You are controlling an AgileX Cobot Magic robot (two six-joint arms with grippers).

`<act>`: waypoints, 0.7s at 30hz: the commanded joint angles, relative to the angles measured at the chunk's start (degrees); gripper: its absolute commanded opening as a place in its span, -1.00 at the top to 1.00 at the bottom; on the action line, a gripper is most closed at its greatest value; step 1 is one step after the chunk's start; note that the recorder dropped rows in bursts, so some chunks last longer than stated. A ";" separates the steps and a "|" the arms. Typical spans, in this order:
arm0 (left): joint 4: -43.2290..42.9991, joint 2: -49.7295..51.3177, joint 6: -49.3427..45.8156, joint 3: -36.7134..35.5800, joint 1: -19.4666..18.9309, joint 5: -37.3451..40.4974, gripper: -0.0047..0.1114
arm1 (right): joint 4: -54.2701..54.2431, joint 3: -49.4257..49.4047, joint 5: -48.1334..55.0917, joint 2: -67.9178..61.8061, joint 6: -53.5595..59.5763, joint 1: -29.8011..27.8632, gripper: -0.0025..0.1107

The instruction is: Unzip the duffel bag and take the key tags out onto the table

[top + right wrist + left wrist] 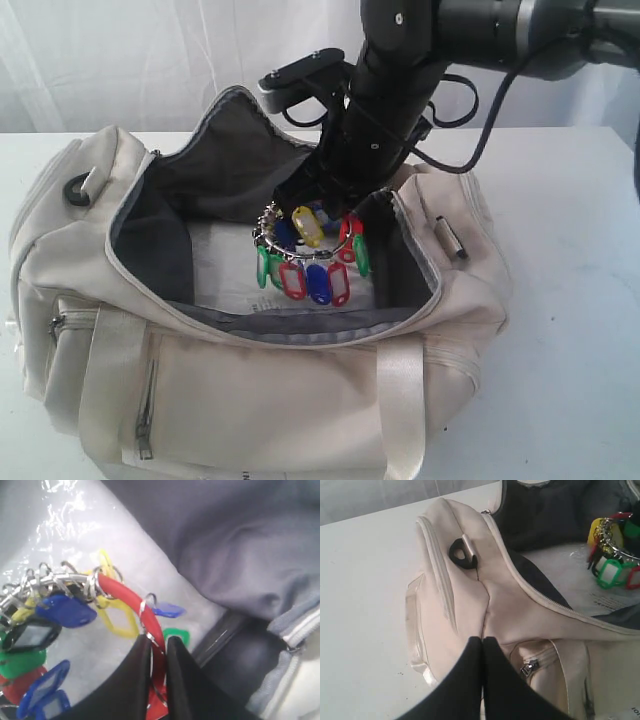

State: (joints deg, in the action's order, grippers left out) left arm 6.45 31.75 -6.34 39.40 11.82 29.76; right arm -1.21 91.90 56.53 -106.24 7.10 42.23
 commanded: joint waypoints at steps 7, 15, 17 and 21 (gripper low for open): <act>0.77 -0.36 -0.04 -0.24 0.27 0.34 0.92 | -0.24 0.00 2.50 6.84 3.00 -0.11 0.96; 0.77 -0.36 -0.04 -0.24 0.27 0.34 0.92 | 4.40 0.00 6.68 9.48 2.63 -0.11 0.96; 0.77 -0.36 -0.04 -0.24 0.27 0.45 0.92 | 6.22 0.00 6.81 10.26 1.36 -0.11 0.96; 0.77 -0.36 -0.04 -0.24 0.27 0.45 0.92 | 8.94 0.00 7.30 12.11 0.24 -0.11 0.96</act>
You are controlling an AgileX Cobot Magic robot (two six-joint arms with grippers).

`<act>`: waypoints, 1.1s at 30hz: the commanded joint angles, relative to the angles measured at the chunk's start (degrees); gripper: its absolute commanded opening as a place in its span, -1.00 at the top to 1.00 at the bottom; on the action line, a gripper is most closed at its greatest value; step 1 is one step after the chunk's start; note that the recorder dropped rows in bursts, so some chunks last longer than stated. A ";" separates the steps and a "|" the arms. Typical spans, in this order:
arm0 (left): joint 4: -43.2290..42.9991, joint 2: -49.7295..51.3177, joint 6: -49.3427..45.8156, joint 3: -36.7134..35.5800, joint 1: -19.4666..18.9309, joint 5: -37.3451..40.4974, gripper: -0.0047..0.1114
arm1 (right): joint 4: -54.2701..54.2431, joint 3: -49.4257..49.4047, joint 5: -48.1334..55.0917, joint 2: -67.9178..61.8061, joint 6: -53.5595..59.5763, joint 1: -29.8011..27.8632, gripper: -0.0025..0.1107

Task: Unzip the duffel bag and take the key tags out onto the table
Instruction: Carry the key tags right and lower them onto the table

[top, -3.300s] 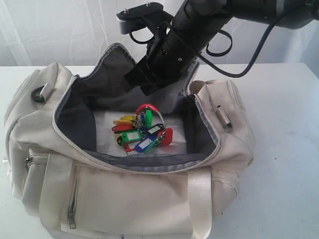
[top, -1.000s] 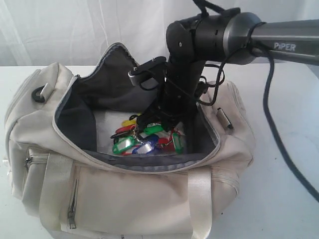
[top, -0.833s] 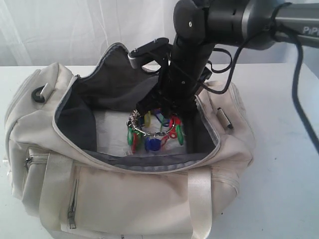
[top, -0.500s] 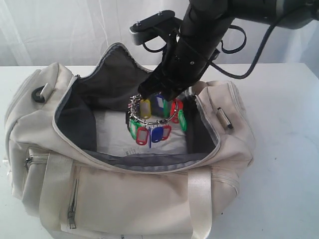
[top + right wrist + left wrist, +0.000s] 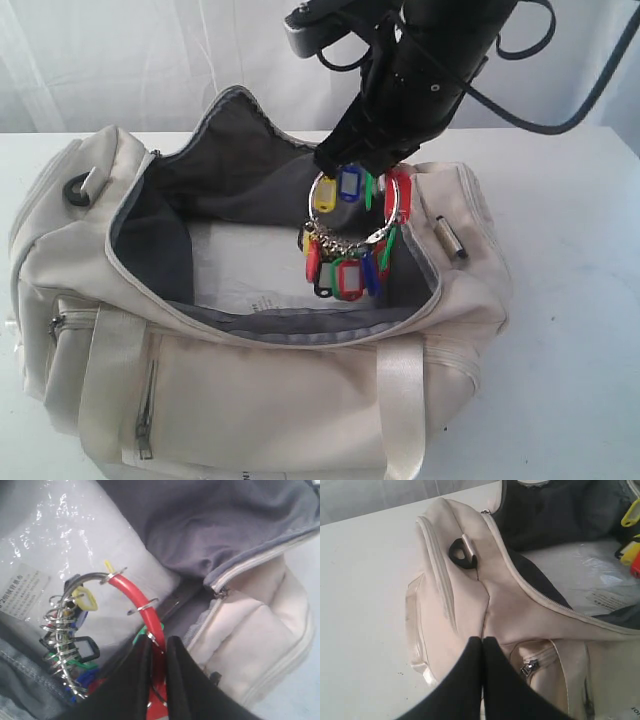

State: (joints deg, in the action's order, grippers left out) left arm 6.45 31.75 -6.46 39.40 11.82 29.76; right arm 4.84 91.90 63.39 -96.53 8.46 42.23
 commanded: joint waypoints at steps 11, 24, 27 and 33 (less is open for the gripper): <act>0.77 -0.36 0.07 -0.24 0.27 0.56 0.92 | 12.36 0.00 5.80 8.78 -6.26 -0.11 0.96; 0.77 -0.36 0.07 -0.24 0.27 0.68 0.92 | 13.76 -7.13 6.57 22.84 -7.47 -6.78 0.96; 0.77 -0.36 0.07 -0.24 0.27 0.68 0.92 | 13.64 -11.79 6.57 26.33 -7.64 -8.70 0.96; 0.77 -0.36 0.07 -0.24 0.27 0.80 0.92 | 13.50 -22.35 6.57 33.25 -9.82 -10.41 0.96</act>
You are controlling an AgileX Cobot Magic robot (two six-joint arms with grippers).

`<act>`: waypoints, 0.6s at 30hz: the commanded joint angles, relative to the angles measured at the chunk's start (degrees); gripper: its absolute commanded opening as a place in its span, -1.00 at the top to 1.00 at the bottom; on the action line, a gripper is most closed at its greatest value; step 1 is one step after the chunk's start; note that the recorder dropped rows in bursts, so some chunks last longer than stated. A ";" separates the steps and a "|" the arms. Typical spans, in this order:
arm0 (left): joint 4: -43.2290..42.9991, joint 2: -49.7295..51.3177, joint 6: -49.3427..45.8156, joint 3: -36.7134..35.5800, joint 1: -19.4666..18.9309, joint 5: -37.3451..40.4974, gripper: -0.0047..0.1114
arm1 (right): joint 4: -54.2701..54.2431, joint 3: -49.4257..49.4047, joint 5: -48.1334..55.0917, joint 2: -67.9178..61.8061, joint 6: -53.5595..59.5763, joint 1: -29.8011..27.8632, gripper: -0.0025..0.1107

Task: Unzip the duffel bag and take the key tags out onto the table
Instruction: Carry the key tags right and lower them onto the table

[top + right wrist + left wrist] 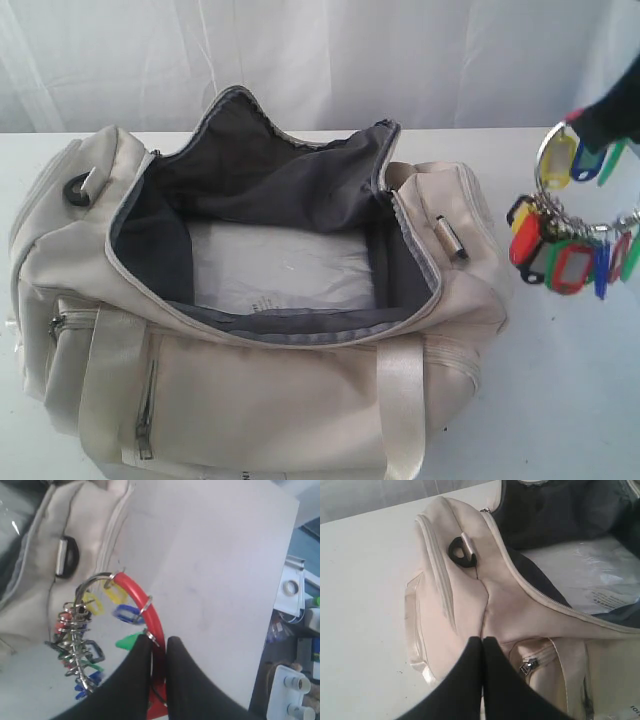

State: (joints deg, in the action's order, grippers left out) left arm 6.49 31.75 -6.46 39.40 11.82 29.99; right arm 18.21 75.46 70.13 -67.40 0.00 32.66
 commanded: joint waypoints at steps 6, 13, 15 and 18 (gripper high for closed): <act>0.74 -0.36 0.07 -0.24 0.27 0.58 0.92 | -0.46 -15.86 -2.78 6.66 -3.84 -0.84 0.96; 0.74 -0.36 0.07 -0.24 0.27 0.58 0.92 | -4.77 -26.31 -10.43 3.12 -4.27 -0.84 0.96; 0.74 -0.36 0.07 -0.24 0.27 0.58 0.92 | -5.76 -28.01 -13.86 0.63 -4.16 -0.84 0.96; 0.74 -0.36 0.07 -0.24 0.27 0.58 0.92 | -8.08 -28.95 -19.29 -4.54 -3.19 -0.84 0.96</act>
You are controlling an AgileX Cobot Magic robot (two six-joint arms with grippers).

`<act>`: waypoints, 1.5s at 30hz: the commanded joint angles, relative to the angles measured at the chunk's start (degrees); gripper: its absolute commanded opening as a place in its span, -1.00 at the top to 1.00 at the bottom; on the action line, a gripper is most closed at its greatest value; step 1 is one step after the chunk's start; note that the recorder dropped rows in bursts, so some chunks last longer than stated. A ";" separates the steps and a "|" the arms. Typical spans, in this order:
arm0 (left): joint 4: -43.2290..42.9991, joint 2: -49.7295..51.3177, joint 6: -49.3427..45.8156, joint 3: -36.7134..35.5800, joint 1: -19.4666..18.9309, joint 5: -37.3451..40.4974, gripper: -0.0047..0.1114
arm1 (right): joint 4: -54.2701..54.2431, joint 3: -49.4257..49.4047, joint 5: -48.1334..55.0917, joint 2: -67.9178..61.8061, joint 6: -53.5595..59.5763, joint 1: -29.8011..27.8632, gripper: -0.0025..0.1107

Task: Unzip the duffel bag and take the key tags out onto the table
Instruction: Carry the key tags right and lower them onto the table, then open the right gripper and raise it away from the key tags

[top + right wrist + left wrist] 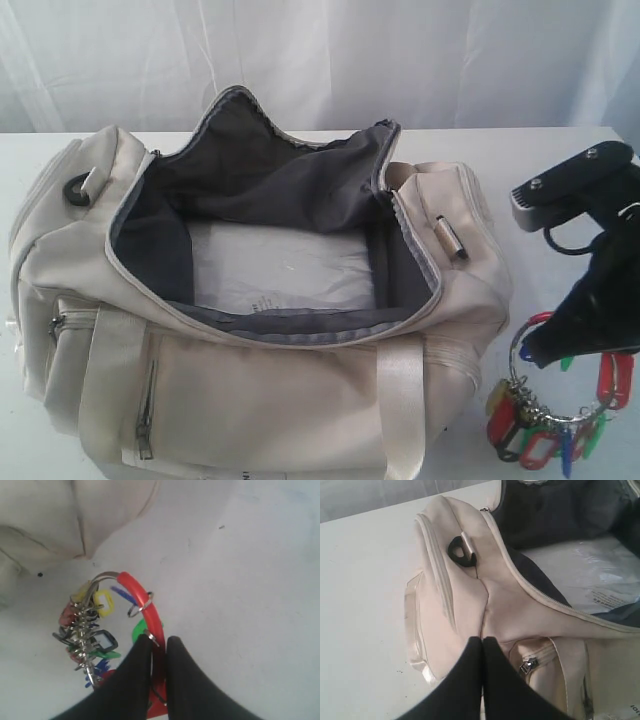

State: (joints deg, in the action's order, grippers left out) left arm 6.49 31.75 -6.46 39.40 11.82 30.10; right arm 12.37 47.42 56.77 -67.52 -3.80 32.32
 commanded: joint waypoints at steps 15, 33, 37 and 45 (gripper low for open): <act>1.20 -0.36 0.07 -0.24 0.27 0.45 0.92 | -1.62 -0.80 -25.34 -25.41 -2.69 -0.50 0.96; 1.20 -0.36 0.07 -0.24 0.27 0.35 0.92 | 4.17 -0.55 -24.71 -29.80 -10.28 -0.50 0.73; 1.20 -0.36 0.07 -0.24 0.27 0.35 0.92 | 3.93 -0.55 -24.12 -27.70 -10.56 -0.50 0.25; 1.20 -0.36 0.07 -0.24 0.27 0.24 0.92 | 3.93 -0.55 -20.55 -19.00 -10.56 -0.50 -0.17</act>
State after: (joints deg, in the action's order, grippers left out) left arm 6.58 31.75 -6.46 39.40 11.82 30.10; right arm 16.81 46.76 35.76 -89.97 -13.94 31.98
